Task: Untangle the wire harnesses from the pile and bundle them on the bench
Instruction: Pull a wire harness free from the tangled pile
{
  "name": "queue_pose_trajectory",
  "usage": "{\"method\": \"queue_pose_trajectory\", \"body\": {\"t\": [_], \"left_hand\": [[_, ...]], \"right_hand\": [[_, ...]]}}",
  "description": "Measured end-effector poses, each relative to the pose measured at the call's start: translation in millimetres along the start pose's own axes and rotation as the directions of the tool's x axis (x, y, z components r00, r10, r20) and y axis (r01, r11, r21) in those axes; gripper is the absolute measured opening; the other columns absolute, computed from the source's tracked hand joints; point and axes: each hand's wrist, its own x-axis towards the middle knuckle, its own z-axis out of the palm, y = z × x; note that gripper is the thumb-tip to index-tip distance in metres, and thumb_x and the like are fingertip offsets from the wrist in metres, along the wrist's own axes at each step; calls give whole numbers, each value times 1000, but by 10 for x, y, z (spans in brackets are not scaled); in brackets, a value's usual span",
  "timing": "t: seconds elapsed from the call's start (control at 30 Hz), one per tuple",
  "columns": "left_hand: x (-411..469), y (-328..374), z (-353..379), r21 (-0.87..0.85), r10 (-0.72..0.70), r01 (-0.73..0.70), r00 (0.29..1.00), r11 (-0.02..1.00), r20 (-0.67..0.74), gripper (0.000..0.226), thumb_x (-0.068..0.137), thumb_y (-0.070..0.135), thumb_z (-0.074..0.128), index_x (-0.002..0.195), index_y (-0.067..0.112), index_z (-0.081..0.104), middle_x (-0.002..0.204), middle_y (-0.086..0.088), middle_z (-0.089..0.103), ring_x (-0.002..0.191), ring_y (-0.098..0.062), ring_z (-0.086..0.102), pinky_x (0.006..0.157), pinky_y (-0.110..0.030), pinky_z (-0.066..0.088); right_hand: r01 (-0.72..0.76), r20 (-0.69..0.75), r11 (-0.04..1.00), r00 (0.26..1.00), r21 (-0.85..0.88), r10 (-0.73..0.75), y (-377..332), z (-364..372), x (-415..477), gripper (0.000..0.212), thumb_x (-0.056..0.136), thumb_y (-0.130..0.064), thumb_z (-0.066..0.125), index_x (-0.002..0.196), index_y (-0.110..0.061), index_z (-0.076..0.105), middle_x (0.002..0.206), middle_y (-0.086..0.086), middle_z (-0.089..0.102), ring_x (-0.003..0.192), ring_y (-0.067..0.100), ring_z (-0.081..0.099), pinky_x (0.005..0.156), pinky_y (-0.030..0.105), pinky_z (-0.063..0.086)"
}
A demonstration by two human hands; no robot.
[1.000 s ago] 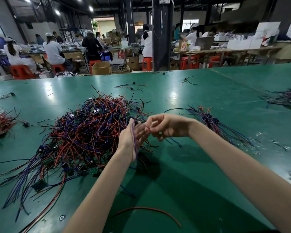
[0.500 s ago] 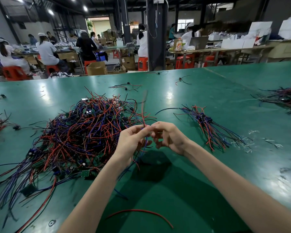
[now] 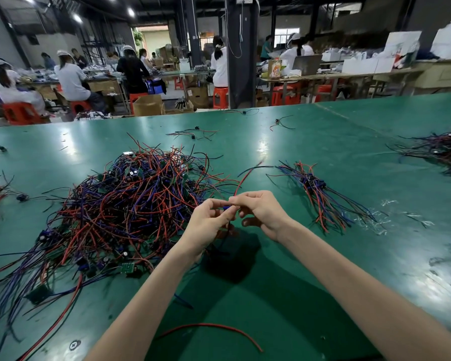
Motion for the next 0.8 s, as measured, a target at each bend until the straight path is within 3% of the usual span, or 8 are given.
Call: {"method": "queue_pose_trajectory", "body": {"t": [0.1,0.17,0.33,0.53,0.63,0.7,0.8], "left_hand": [[13,-14,24,33,-38,37,999,999,31,6,90,10,63,95,10,62,78,-6,59,75,-16,56,81,-45,53],[17,-7,38,-13,-79,80,995,997,58,5,91,8,61,95,10,63,75,-4,56,72,-13,58,84,-49,54],[-10,10,37,-58,-133,142,982,988,137,10,94,5,55,97,5,64,69,-3,53,52,-10,60,60,-28,56],[-35,32,65,-170,-172,205,966,964,194,12,95,1,50,96,-4,62,66,-9,49,51,-16,56,62,-37,60],[-38,32,64,-152,-180,208,967,966,181,11,95,-2,50,96,-4,61,69,-10,50,49,-15,56,56,-33,59],[-30,15,57,-72,-188,200,971,977,150,11,93,-2,53,92,0,64,73,-9,54,48,-11,54,46,-21,49],[-2,-11,31,-46,-191,198,975,979,117,11,92,6,57,89,3,66,75,-5,57,47,-6,44,39,-15,33]], "right_hand": [[-15,-77,999,997,51,19,-13,-35,35,13,84,-8,67,71,-6,65,53,-3,56,40,4,45,39,17,39],[-29,-95,996,995,88,37,-26,-75,54,12,84,-8,66,74,-4,66,54,-3,57,40,4,44,39,18,39],[-32,-199,987,978,160,64,-59,-208,123,15,86,-9,65,72,-5,67,50,-5,60,39,4,45,39,17,39],[-1,-329,985,943,175,59,-83,-434,216,12,85,-9,66,74,-7,66,50,-6,63,40,3,48,39,18,42],[38,-353,996,936,80,-8,-50,-507,253,12,85,-11,67,73,-8,67,60,-1,64,42,4,48,39,19,43],[88,-360,996,928,-29,-93,-10,-522,267,14,85,-11,68,72,-10,66,65,2,64,42,3,50,40,19,44],[160,-364,974,908,-161,-209,42,-530,283,13,85,-10,69,72,-12,66,67,4,66,47,8,55,42,20,45]]}}
